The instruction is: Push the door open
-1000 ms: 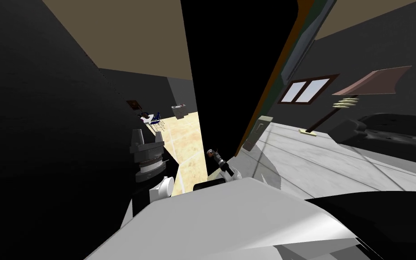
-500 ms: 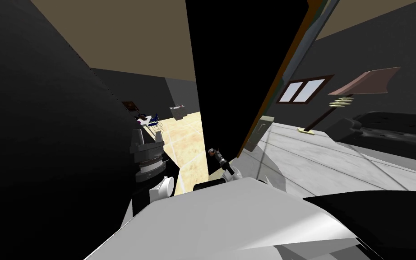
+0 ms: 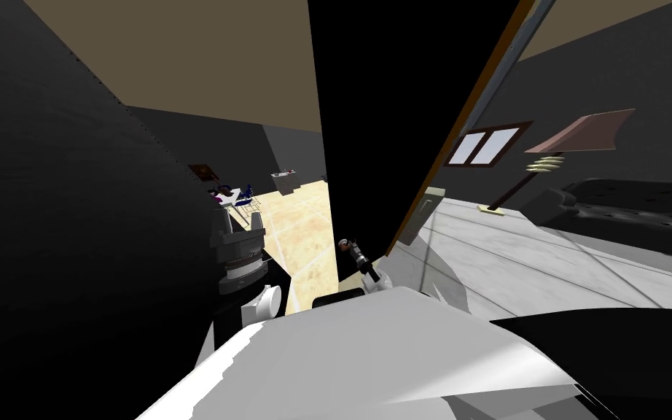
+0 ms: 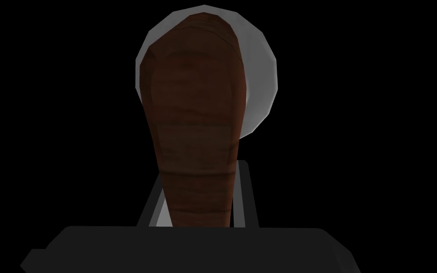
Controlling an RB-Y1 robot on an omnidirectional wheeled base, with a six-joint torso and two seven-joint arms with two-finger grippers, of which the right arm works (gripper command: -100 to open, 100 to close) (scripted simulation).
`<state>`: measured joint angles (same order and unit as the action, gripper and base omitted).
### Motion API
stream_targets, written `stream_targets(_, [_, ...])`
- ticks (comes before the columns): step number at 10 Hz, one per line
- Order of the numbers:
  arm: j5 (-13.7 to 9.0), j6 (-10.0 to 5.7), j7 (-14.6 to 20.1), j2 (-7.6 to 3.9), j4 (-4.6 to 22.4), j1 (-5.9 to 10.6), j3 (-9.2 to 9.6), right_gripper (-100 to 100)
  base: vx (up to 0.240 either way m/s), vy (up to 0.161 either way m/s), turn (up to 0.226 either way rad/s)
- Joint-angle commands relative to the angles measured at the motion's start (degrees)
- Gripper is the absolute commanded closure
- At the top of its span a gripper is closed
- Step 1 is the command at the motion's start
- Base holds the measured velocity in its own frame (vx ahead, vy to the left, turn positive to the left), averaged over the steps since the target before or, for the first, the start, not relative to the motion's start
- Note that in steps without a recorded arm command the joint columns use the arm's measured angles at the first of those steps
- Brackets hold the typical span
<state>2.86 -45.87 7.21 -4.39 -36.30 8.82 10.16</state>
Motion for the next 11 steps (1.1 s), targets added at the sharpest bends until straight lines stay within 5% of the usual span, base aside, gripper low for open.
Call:
stream_targets(1, [-0.7, -0.01, -0.4, -0.48, -0.5, 0.25, -1.46, 100, 0.138, 0.15, -0.059])
stream_targets(11, [-3.2, 0.44, -3.1, 0.41, 0.4, 0.34, -6.87, 100, 0.146, 0.122, -0.056])
